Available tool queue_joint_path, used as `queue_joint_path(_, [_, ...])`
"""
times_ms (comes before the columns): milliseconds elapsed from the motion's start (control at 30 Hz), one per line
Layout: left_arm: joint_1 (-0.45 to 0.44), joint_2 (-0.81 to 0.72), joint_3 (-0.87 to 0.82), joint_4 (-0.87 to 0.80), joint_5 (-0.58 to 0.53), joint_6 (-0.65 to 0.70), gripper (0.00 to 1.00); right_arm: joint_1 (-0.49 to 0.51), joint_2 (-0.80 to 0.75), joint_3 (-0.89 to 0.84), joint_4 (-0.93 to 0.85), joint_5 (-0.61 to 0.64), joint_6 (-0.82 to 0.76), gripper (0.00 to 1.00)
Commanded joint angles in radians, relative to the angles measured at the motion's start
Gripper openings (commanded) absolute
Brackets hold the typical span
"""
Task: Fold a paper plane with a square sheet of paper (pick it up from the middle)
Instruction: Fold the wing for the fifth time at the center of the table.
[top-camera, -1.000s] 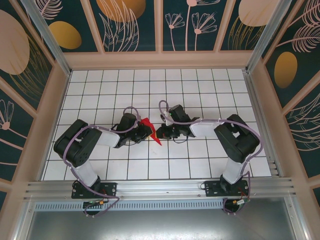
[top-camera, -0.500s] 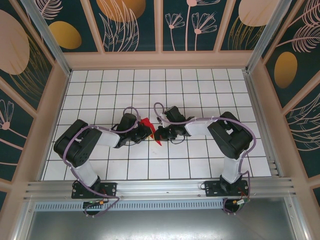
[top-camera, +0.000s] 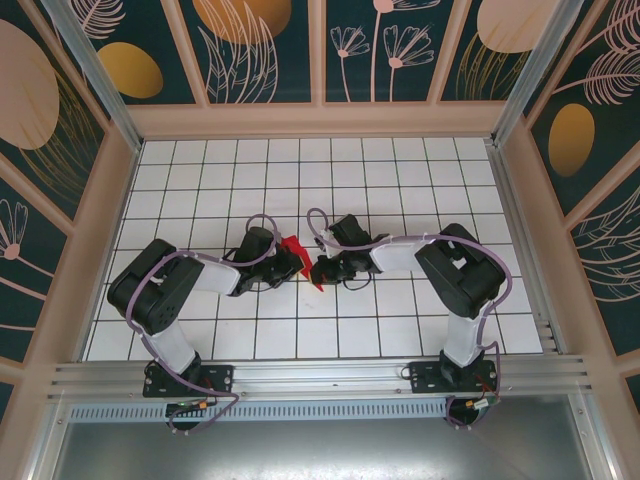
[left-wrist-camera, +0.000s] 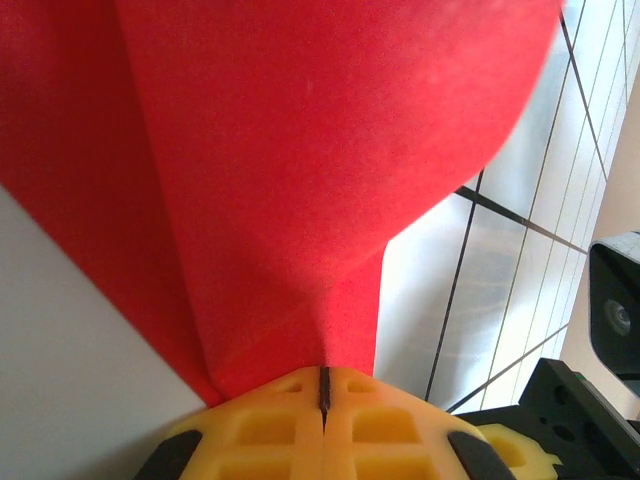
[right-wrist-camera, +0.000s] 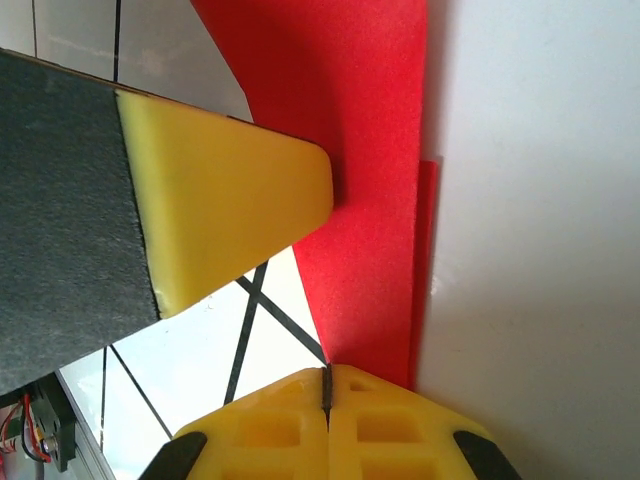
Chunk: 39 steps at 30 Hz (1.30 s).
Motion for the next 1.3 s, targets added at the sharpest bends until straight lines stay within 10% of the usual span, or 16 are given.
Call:
queue_joint_path(0, [0.009,0.028,-0.026,-0.180,-0.125,0.010,0.01,0.002,0.000,-0.058,-0.106,0.003,-0.040,0.04])
queue_joint_path(733, [0.008,0.001,-0.046,-0.177,-0.142,0.024,0.00,0.002,-0.232,-0.134,-0.065,0.051,-0.059,0.01])
queue_joint_path(1267, [0.008,0.003,-0.040,-0.138,-0.092,0.039,0.00,0.037,-0.020,0.031,0.056,0.120,0.015,0.00])
